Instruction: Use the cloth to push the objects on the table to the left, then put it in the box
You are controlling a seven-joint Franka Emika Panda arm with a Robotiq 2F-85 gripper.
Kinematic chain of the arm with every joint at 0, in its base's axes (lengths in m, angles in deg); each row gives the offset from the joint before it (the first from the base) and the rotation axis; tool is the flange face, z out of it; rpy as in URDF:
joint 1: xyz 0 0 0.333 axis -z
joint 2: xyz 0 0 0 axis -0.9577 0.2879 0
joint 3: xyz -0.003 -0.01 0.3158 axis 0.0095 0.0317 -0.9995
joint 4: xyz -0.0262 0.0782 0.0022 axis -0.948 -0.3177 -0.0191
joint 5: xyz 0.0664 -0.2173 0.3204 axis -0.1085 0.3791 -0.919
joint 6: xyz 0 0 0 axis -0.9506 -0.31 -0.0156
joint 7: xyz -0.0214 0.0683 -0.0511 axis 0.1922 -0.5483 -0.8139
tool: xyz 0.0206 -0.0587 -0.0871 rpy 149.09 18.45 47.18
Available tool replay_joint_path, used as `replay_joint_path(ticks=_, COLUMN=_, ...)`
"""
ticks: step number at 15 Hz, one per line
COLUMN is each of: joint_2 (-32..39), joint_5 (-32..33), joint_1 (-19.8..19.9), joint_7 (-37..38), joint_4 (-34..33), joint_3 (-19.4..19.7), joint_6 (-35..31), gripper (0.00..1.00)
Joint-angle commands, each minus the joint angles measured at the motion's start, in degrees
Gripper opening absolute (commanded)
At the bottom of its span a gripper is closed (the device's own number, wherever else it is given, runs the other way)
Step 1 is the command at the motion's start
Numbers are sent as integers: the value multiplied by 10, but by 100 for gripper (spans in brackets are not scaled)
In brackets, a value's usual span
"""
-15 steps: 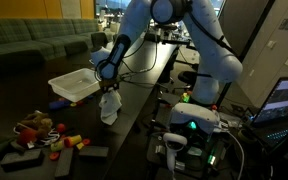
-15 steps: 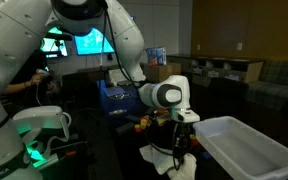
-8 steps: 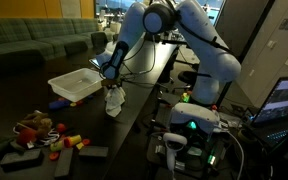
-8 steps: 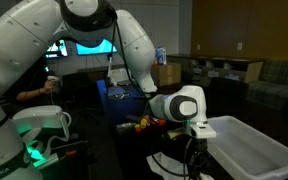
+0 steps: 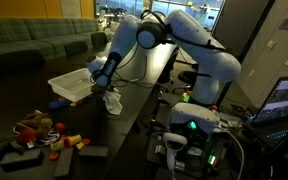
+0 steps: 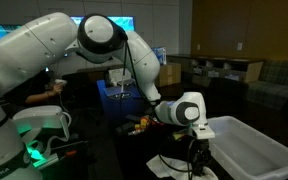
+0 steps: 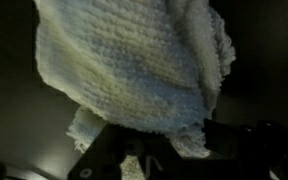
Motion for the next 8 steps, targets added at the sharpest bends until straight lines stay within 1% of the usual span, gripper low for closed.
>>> replay_joint_path(ticks=1, joint_2=53, joint_5=-9, joint_1=6, joint_7=17, joint_4=-84, joint_3=-11, joint_6=13, gripper=14)
replay_joint_path(ticks=8, joint_2=70, joint_5=-9, joint_1=0, joint_7=12, joint_4=-134, joint_3=-35, joint_6=4, gripper=14)
